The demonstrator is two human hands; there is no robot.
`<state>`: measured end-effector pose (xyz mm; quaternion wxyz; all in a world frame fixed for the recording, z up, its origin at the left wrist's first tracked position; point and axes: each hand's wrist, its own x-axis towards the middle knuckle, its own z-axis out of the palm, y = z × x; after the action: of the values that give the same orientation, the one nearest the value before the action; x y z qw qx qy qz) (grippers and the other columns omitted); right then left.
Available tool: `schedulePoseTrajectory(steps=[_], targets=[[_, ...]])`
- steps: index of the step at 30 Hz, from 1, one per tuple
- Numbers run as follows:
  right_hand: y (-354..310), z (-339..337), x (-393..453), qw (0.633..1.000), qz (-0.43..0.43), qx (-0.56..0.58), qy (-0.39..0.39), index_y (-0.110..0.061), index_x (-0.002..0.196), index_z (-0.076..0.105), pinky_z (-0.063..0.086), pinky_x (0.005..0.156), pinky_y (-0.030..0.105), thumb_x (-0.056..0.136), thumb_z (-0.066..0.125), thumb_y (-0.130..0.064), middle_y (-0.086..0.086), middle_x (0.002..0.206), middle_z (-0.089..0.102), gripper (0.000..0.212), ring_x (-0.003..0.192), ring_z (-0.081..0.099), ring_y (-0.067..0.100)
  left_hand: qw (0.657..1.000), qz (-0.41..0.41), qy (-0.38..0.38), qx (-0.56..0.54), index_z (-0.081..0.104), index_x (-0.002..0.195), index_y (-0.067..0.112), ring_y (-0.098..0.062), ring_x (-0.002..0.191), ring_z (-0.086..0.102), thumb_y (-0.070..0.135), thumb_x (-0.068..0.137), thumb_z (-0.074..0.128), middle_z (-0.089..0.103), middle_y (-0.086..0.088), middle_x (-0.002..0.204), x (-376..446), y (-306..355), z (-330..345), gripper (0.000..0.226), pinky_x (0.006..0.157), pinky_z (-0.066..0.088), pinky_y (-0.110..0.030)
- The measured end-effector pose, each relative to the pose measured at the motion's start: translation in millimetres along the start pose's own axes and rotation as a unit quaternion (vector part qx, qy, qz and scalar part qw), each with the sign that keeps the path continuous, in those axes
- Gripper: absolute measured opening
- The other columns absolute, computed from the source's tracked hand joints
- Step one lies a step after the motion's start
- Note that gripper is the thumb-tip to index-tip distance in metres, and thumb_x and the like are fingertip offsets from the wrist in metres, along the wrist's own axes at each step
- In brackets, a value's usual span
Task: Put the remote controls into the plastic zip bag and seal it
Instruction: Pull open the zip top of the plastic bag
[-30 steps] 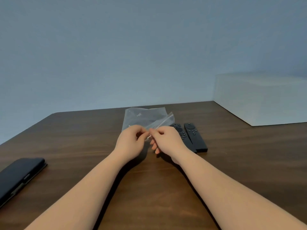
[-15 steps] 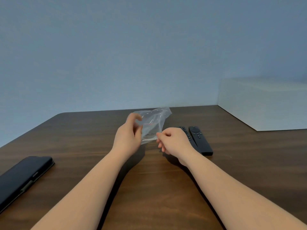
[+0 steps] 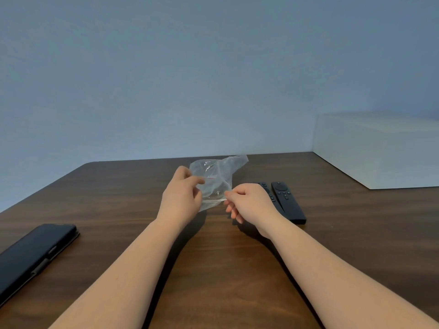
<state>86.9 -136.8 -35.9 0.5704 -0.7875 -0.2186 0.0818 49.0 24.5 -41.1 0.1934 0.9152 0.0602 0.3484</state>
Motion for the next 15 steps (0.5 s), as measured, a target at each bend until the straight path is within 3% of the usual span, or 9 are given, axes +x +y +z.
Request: schedulePoseTrajectory(steps=[3, 6, 8, 10, 15], targets=[[-1.0, -0.8, 0.4, 1.000, -0.003, 0.009, 0.011, -0.001, 0.079, 0.066, 0.041, 0.040, 0.016, 0.097, 0.047, -0.020, 0.004, 0.059, 0.058, 0.032, 0.031, 0.044, 0.002, 0.999, -0.026, -0.018, 0.026, 0.050, 0.124, 0.026, -0.017, 0.078, 0.053, 0.025, 0.086, 0.053, 0.044, -0.001, 0.124, -0.7, -0.6, -1.8, 0.039, 0.071, 0.043, -0.029], [-2.7, -1.4, 0.2, 1.000, -0.009, 0.005, 0.017, 0.001, 0.083, 0.066, 0.041, 0.042, 0.018, 0.097, 0.047, -0.021, 0.005, 0.060, 0.058, 0.033, 0.034, 0.044, 0.005, 0.996, -0.061, -0.047, 0.041, 0.033, 0.127, 0.039, -0.017, 0.077, 0.056, 0.050, 0.084, 0.051, 0.052, 0.007, 0.105, -2.1, 1.8, -4.4, 0.048, 0.066, 0.044, -0.031], [-2.4, -1.3, 0.7, 1.000, -0.004, -0.001, 0.017, 0.001, 0.083, 0.067, 0.042, 0.043, 0.020, 0.097, 0.047, -0.021, 0.004, 0.060, 0.058, 0.033, 0.037, 0.044, 0.006, 0.994, -0.094, -0.052, 0.016, 0.029, 0.126, 0.037, -0.017, 0.070, 0.060, 0.042, 0.083, 0.052, 0.063, 0.006, 0.082, -1.5, 2.2, -3.5, 0.048, 0.062, 0.049, -0.033], [-1.5, -0.8, 1.9, 1.000, 0.001, -0.014, 0.028, 0.002, 0.081, 0.067, 0.041, 0.042, 0.021, 0.096, 0.047, -0.020, 0.005, 0.060, 0.060, 0.033, 0.040, 0.046, 0.008, 0.992, -0.118, -0.040, -0.004, 0.030, 0.126, 0.035, -0.024, 0.066, 0.059, 0.022, 0.080, 0.050, 0.063, -0.002, 0.070, -0.9, 2.4, -4.0, 0.051, 0.060, 0.050, -0.036], [-0.6, -5.7, 6.1, 0.993, -0.005, -0.077, 0.087, 0.009, 0.076, 0.063, 0.046, 0.049, 0.029, 0.090, 0.046, -0.017, 0.018, 0.065, 0.058, 0.033, 0.052, 0.050, 0.018, 0.995, -0.103, 0.009, -0.008, 0.036, 0.129, 0.028, -0.027, 0.074, 0.050, -0.005, 0.071, 0.042, 0.055, -0.007, 0.088, 5.5, -4.1, -13.9, 0.067, 0.062, 0.040, -0.036]])
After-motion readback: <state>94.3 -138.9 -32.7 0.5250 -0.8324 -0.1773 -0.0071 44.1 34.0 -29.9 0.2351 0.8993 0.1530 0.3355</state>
